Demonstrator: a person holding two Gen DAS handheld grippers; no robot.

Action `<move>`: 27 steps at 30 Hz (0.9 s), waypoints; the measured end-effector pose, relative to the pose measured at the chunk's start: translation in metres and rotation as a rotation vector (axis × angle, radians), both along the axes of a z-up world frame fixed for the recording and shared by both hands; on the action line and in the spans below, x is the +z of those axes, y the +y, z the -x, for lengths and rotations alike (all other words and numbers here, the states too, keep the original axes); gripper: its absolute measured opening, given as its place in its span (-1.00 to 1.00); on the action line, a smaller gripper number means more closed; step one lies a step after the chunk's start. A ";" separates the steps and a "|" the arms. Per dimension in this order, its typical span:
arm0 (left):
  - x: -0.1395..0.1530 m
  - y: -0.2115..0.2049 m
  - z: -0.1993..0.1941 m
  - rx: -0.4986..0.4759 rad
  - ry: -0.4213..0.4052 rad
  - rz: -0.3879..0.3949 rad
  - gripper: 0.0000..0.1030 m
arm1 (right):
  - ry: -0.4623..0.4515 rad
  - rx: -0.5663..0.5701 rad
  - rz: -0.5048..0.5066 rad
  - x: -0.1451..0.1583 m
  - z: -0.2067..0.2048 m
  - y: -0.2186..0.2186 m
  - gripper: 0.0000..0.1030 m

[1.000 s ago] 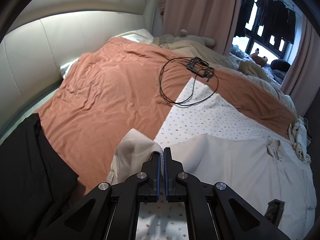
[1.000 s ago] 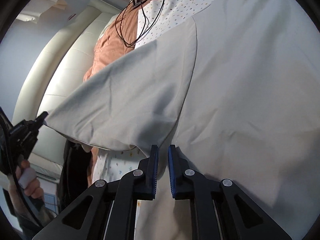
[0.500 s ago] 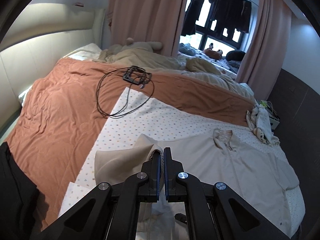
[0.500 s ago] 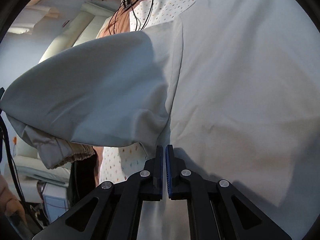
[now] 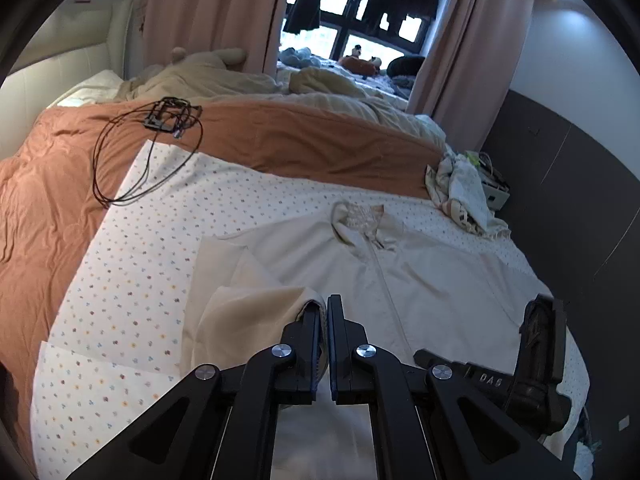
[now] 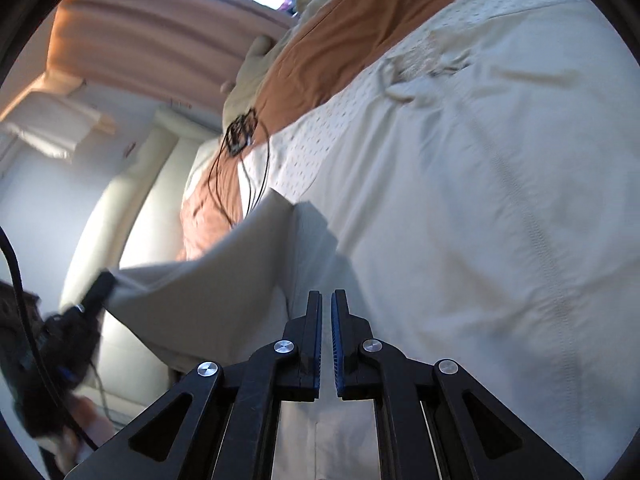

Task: Fold large clothes

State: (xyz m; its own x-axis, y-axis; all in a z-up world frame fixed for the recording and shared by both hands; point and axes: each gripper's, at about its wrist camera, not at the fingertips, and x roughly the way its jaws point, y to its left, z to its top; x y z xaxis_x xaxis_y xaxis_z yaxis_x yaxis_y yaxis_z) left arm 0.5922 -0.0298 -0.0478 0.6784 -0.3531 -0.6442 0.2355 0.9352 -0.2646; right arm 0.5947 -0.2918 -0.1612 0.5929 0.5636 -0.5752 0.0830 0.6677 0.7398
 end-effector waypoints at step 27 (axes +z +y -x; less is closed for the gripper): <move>-0.026 0.087 0.056 0.421 -0.045 0.133 0.91 | -0.049 0.134 0.193 0.013 -0.006 0.032 -0.52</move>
